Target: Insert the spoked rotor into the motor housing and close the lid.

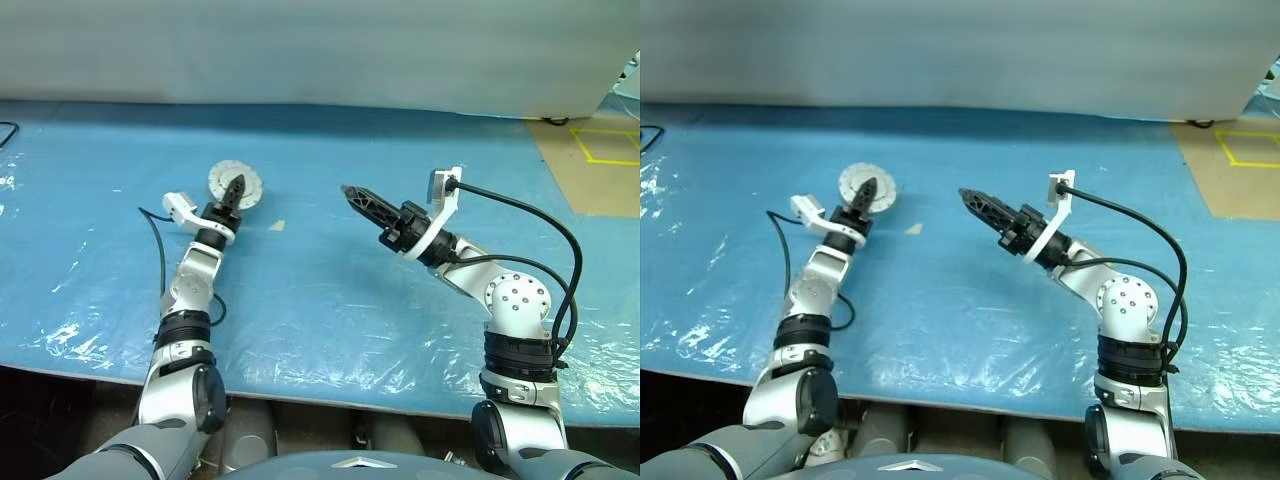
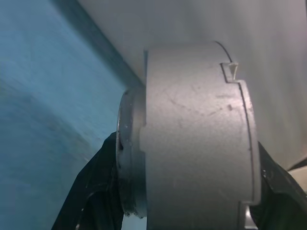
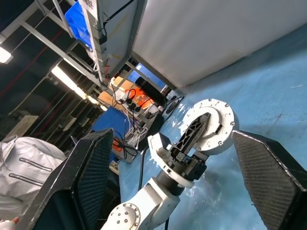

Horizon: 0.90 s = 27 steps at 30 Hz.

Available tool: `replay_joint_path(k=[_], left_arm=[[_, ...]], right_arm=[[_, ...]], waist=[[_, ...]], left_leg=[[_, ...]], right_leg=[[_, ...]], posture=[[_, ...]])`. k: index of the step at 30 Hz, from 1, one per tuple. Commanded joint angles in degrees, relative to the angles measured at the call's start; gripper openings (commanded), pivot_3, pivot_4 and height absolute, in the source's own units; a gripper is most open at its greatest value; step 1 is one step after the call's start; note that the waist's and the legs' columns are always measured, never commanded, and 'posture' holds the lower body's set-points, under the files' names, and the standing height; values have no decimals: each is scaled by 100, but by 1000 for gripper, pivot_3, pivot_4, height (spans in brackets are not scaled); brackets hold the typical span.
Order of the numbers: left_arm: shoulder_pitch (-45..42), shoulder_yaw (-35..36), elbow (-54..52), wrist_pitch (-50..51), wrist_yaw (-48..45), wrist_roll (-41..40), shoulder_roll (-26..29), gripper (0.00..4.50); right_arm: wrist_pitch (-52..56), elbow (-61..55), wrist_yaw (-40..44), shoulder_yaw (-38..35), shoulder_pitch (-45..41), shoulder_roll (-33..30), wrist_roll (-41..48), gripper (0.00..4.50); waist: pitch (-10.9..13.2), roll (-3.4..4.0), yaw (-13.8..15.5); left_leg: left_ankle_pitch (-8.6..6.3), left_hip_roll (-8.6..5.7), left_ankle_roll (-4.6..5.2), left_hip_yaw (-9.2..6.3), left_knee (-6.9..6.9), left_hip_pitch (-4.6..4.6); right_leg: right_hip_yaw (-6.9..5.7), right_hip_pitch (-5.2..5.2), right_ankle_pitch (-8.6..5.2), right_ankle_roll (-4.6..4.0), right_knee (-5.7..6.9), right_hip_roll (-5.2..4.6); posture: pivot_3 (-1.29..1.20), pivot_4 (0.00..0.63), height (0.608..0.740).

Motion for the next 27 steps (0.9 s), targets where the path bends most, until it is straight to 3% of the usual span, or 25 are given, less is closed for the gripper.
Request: replay_joint_path(k=[1,17,18,22,27], left_arm=[[-300,222,231,-467,124,80,216,2597],[-210,467,666,-952,631,268,288,2597],[-205,491,671,-998,671,268,293,3219],[-253,684,761,-1494,972,289,338,4345],[-358,791,969,-2472,1422,594,492,4445]], right_arm=[[-131,-266,86,60,-115,1,32,4155],[-269,-90,351,273,-229,-85,-302,4155],[-273,-82,364,277,-231,-87,-325,4191],[-289,-76,412,306,-225,-103,-423,4191],[-304,-93,479,350,-207,-128,-571,4191]], waist=[[1,-3,0],[12,-24,-3],[12,-24,-2],[12,-24,-15],[11,-25,-7]], left_leg=[[0,0,0,-1,1,0],[0,1,-1,-15,14,1],[0,1,-1,-15,15,1],[0,2,-1,-15,15,14],[0,3,-1,-17,19,13]], right_leg=[[0,0,0,0,0,0],[-9,10,0,-1,9,-1],[-9,11,0,-1,9,-1],[-8,20,0,-1,10,-1],[-7,21,0,-1,10,-1]], posture=[[0,150,740],[0,150,740],[0,150,740],[0,150,740],[0,150,740]])
